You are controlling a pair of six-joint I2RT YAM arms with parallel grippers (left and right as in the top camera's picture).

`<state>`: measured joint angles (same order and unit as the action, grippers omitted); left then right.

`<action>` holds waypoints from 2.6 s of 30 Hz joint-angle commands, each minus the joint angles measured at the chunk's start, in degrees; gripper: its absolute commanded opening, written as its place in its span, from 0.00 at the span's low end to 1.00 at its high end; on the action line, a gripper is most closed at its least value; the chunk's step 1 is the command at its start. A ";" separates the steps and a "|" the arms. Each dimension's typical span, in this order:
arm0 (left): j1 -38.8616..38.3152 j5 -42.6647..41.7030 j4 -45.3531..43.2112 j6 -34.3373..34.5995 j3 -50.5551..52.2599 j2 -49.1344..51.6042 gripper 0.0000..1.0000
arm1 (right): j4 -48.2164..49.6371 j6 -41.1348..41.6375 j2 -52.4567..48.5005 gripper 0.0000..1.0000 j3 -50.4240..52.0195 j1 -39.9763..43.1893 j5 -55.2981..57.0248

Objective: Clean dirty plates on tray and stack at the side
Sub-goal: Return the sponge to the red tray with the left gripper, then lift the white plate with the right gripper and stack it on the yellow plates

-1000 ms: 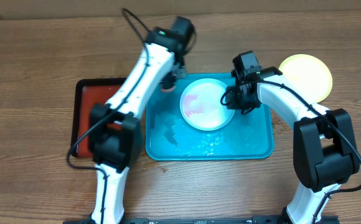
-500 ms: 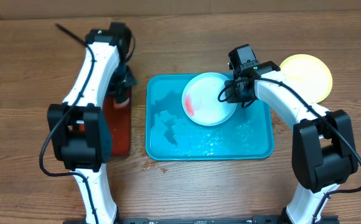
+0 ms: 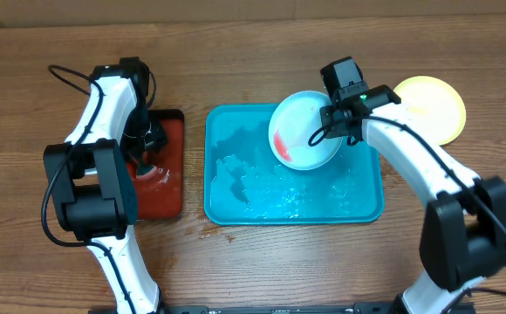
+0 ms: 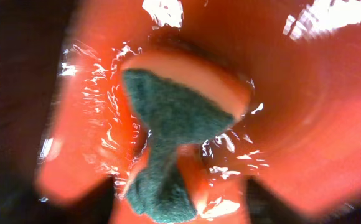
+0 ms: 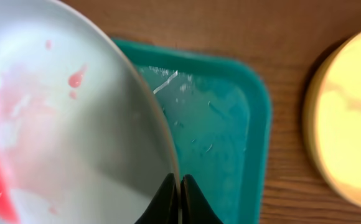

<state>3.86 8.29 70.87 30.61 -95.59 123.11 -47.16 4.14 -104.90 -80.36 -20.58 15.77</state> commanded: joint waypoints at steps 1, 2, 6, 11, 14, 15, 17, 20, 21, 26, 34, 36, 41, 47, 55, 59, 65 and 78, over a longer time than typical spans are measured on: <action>0.04 -8.41 -0.81 -6.23 -1.31 -0.57 1.00 | 0.35 -4.52 4.11 0.04 -2.69 -3.58 7.15; 0.04 -8.92 -0.79 -6.23 -1.90 -0.57 1.00 | 0.33 -5.33 4.44 0.04 -3.32 -4.79 9.79; 0.04 -9.44 0.00 -6.21 -4.79 -0.57 1.00 | 0.37 -8.94 4.74 0.04 -5.16 -9.77 19.58; 0.07 -9.38 1.14 -6.21 -9.81 -0.70 1.00 | 4.70 -17.44 4.74 0.04 -5.64 -18.14 32.85; 0.28 -9.20 0.92 -6.21 -11.82 -0.70 1.00 | 9.77 -24.35 4.74 0.04 -5.64 -23.04 40.89; 0.42 -9.16 0.68 -6.23 -12.11 -0.70 1.00 | 11.80 -27.04 4.74 0.04 -5.64 -24.61 43.19; 0.66 -9.14 0.39 -6.23 -12.13 -0.70 1.00 | 16.17 -32.98 4.74 0.04 -5.64 -27.50 46.34; 0.74 -7.04 0.44 -6.23 -12.13 -0.66 1.00 | 21.66 -41.13 4.74 0.04 -5.64 -30.23 47.52; 0.72 -6.12 0.48 -6.23 -12.11 -0.66 1.00 | 22.86 -43.01 4.74 0.04 -5.64 -30.71 47.76; 0.72 -4.72 0.90 -6.23 -12.11 -0.66 1.00 | 27.41 -49.20 4.74 0.04 -5.64 -31.43 50.66; 0.68 -4.76 0.83 -6.21 -12.11 -0.66 1.00 | 24.87 -40.22 4.72 0.04 -5.49 -30.10 47.43; 0.63 -4.79 0.83 -6.21 -12.11 -0.66 1.00 | 16.11 -33.59 4.70 0.04 -5.49 -27.56 34.93; 0.63 -4.76 0.85 -6.23 -12.11 -0.66 1.00 | 13.35 -13.88 5.49 0.04 -6.14 -17.64 31.12; 0.63 -4.79 0.83 -6.21 -12.11 -0.66 1.00 | 10.12 -0.07 9.90 0.04 -7.54 0.61 10.34; 0.63 -4.94 0.79 -6.19 -12.11 -0.66 1.00 | 2.19 10.08 7.74 0.04 -5.95 32.46 -19.61; 0.63 -4.96 0.22 -6.19 -12.11 -0.66 1.00 | 1.75 13.31 3.52 0.04 -4.72 43.19 -22.53; 0.63 -4.96 0.20 -6.19 -12.11 -0.66 1.00 | 3.80 13.92 -3.76 0.04 -4.72 49.92 -29.57; 0.63 -4.94 0.22 -6.21 -12.11 -0.66 1.00 | 5.16 13.90 -8.61 0.25 -4.72 47.28 -24.37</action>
<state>4.19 2.81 71.09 25.26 -106.56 123.11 -41.74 17.82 -113.06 -84.95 27.57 -9.13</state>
